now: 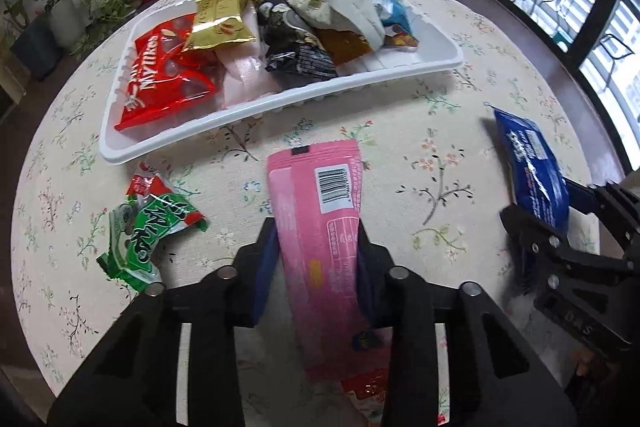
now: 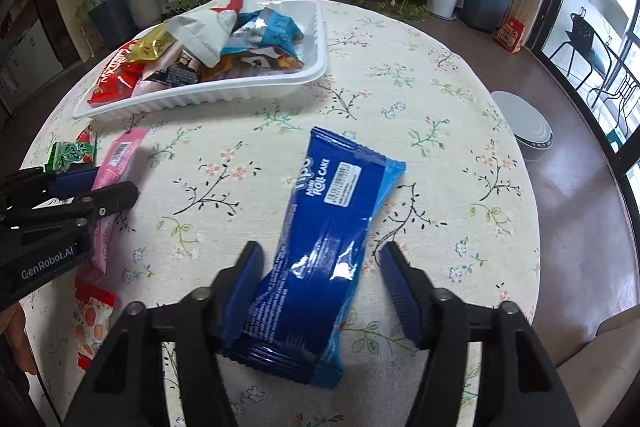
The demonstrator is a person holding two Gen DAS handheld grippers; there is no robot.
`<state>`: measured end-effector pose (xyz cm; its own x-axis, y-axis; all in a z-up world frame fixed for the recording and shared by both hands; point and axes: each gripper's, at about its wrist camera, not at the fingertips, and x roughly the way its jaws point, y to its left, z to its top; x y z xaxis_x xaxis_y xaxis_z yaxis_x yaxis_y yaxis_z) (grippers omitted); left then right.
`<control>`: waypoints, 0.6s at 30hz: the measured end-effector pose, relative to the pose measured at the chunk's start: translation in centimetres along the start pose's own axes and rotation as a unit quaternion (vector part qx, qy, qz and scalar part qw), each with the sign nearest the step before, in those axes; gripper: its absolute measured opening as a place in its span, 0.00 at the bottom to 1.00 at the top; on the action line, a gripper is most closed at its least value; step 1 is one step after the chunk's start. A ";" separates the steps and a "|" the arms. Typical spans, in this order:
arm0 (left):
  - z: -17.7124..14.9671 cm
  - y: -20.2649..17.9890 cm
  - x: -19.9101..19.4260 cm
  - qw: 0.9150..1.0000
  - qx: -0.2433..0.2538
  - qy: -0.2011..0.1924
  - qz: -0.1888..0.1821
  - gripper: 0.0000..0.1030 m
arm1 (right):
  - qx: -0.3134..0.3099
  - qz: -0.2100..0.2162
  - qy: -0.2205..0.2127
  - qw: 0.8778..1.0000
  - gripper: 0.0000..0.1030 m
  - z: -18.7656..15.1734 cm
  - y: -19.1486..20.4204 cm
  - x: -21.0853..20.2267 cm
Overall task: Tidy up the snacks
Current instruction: 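Close the left tool on the pink bar while the right tool grasps the blue Tipo packet, then lift the pink bar and blue packet toward the tray with both tools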
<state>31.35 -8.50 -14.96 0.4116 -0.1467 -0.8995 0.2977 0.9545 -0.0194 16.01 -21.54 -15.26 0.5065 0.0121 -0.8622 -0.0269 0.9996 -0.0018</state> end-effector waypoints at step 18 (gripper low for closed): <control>-1.3 1.0 -2.5 0.999 0.031 -0.030 -0.010 0.20 | 0.026 0.041 -0.009 0.999 0.29 0.3 -1.0 -0.3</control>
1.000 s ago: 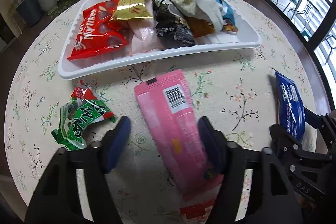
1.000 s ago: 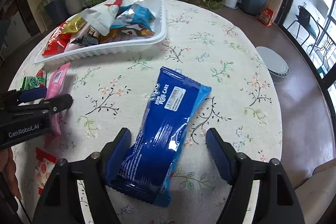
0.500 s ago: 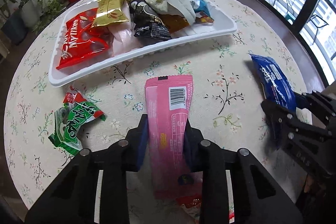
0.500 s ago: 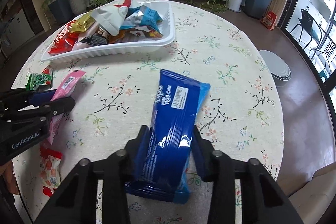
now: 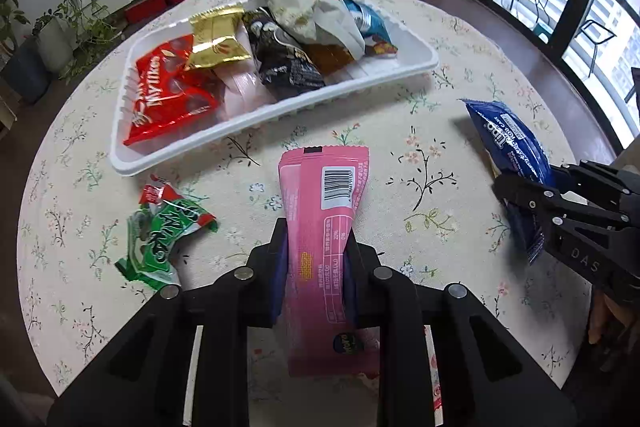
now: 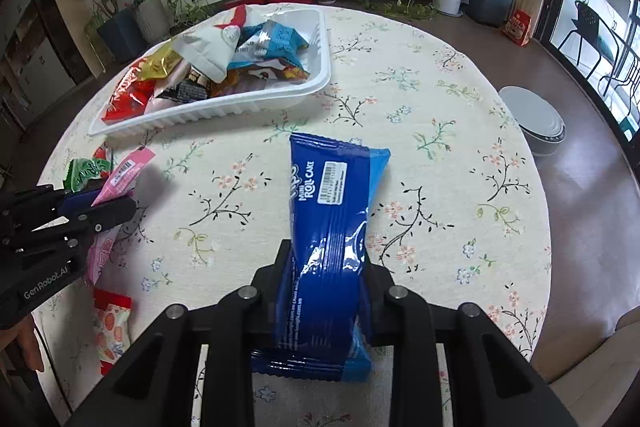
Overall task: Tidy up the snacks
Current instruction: 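Lift the pink bar and blue packet toward the tray with both tools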
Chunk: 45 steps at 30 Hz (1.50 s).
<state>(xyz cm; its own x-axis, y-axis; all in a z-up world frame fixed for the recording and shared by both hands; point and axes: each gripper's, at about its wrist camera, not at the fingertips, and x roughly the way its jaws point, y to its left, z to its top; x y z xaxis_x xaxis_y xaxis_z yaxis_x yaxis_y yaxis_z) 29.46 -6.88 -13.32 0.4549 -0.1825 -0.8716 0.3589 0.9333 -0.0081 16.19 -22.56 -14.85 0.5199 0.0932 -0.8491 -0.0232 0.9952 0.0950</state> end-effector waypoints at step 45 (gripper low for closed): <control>9.7 16.5 -8.0 0.984 -0.138 -0.091 -0.059 0.20 | -0.058 0.051 -0.063 0.995 0.29 17.9 2.6 -3.6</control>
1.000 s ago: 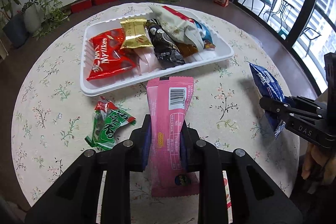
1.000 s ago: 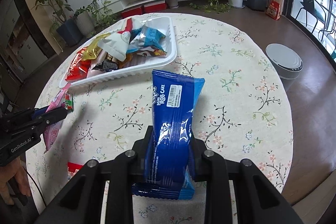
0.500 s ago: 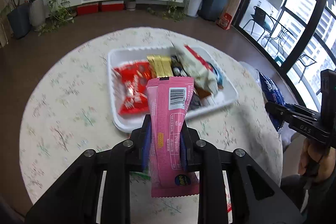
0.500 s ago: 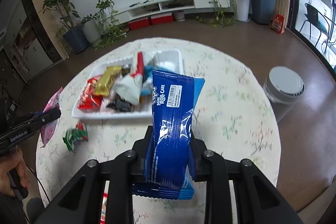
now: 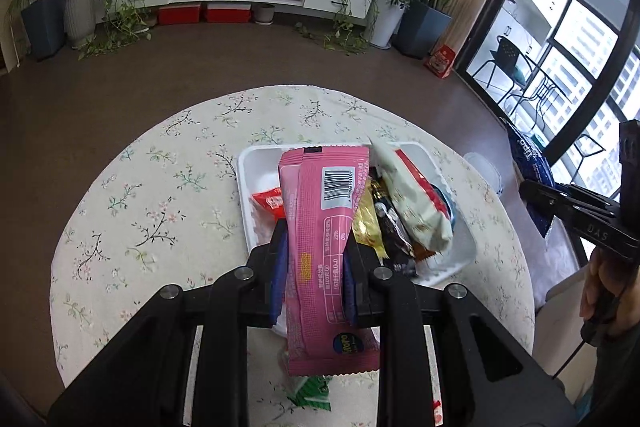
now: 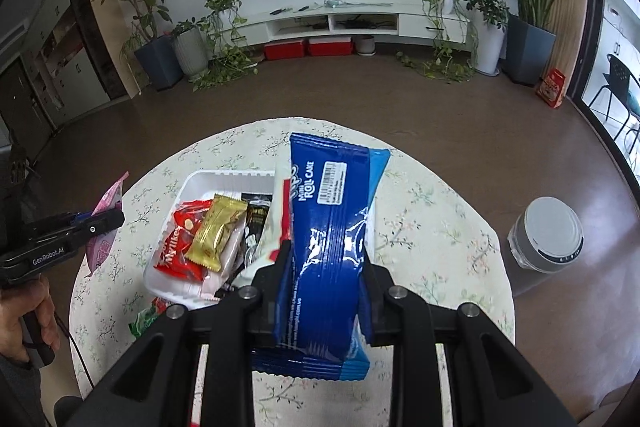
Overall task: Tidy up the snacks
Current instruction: 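Lift the pink bar and blue packet toward the tray with both tools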
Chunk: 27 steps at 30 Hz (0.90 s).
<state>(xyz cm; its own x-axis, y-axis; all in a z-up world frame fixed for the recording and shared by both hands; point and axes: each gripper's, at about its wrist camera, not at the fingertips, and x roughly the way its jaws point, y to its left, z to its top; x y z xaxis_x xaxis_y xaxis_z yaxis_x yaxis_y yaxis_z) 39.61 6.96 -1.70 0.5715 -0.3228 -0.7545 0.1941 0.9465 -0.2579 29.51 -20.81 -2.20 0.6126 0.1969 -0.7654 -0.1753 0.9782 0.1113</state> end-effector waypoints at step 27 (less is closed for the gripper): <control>3.4 1.5 12.2 0.998 -0.013 0.055 0.009 0.21 | -0.006 0.018 0.091 0.996 0.29 1.3 -1.1 12.2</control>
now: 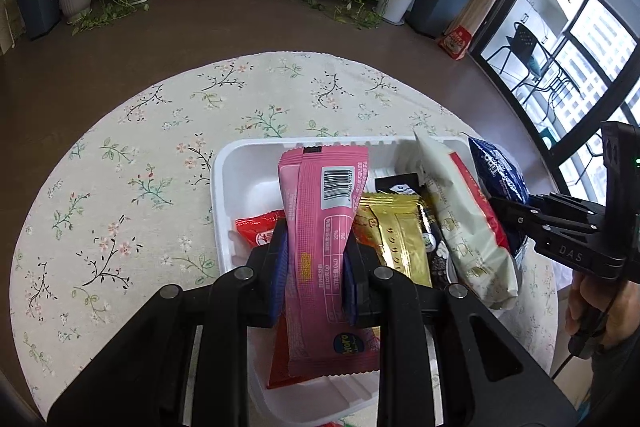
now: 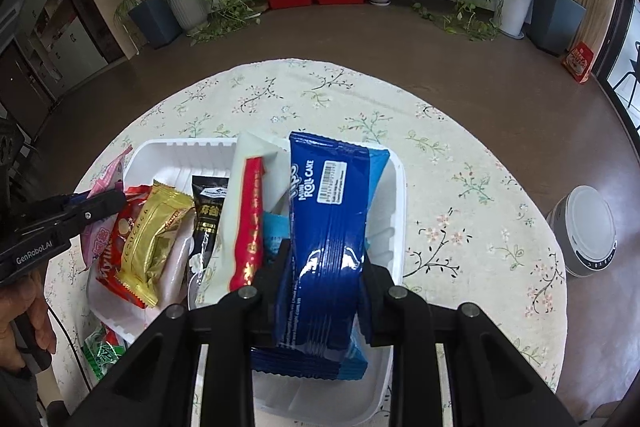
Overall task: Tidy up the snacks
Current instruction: 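Lift the pink bar and blue packet toward the tray with both tools, then lower both snacks into the white tray and open both tools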
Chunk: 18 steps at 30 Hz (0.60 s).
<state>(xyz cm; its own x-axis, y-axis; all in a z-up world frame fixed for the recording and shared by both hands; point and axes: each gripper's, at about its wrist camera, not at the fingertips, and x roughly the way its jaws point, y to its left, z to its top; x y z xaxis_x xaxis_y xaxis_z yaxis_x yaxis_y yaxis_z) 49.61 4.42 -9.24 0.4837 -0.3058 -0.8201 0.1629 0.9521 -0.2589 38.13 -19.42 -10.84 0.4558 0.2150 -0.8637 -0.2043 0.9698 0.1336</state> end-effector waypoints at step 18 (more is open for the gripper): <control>0.4 0.8 3.0 1.000 -0.006 0.009 0.006 0.26 | -0.018 -0.002 0.023 1.000 0.33 0.0 0.7 1.7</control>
<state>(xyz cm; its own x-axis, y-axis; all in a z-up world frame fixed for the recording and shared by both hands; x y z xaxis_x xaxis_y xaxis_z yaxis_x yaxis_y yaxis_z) 51.54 4.23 -11.69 0.4695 -0.2948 -0.8323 0.1473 0.9556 -0.2553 38.71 -18.35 -12.22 0.4165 0.2040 -0.8859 -0.2329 0.9659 0.1130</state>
